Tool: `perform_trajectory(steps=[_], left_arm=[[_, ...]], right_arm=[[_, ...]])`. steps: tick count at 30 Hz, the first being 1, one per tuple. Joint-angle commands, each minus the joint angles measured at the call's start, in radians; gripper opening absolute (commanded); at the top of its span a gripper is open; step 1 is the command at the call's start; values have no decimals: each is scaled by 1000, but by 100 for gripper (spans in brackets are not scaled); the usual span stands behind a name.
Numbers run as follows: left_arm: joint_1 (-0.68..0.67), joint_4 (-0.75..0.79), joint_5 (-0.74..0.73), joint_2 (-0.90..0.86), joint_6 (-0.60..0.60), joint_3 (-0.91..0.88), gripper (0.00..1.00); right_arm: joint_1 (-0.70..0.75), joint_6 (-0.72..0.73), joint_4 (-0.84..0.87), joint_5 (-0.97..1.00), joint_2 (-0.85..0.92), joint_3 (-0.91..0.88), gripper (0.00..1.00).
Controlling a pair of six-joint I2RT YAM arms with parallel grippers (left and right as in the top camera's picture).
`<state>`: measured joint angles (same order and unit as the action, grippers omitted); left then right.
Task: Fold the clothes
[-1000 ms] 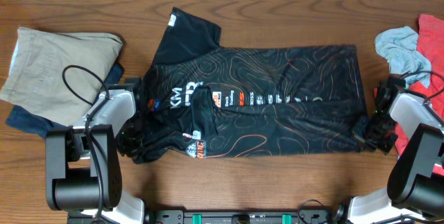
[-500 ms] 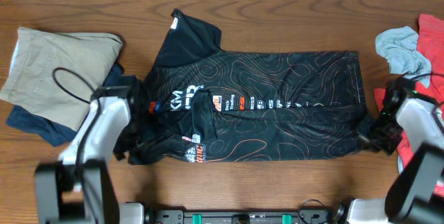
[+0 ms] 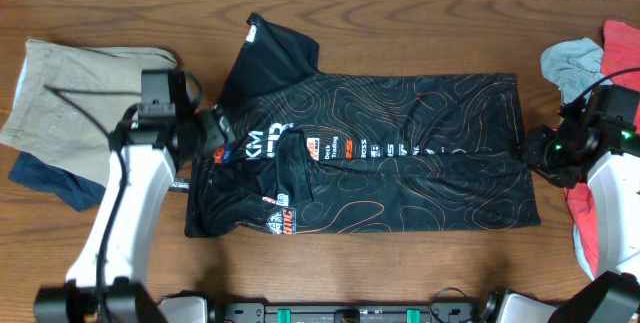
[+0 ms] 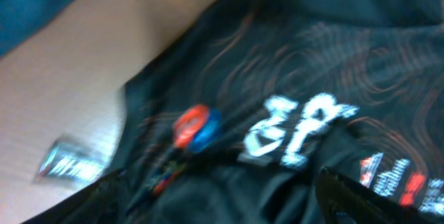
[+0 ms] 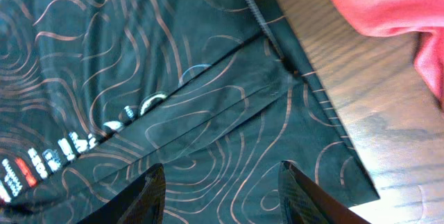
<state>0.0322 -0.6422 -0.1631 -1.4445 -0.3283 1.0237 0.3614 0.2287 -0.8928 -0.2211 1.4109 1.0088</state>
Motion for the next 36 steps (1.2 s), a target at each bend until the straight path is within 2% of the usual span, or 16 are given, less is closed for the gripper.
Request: perform_trajectory(steps=[1,7,15,27,34,36], left_arm=[[5,44,-124,-107,76,96,86],[-8,116,-128,-336,177,288,89],[-12,298,-109,-596,220,451,89],[-51,542,-110,-784,220,456,89],[-103,525,-109,-822,220,456,88],[-117,509,-108,-822,220,456,83]], right_arm=[[-37,-40,5,-38,-4,8,51],[-59,-40,12,-38,-4,8,51],[-62,-40,14,-37,-4,8,51],[-62,-40,6,-38,-4,8,51],[-62,-40,11,-37,-4,8,51],[-62,-40,18,-38,-4,8,51]])
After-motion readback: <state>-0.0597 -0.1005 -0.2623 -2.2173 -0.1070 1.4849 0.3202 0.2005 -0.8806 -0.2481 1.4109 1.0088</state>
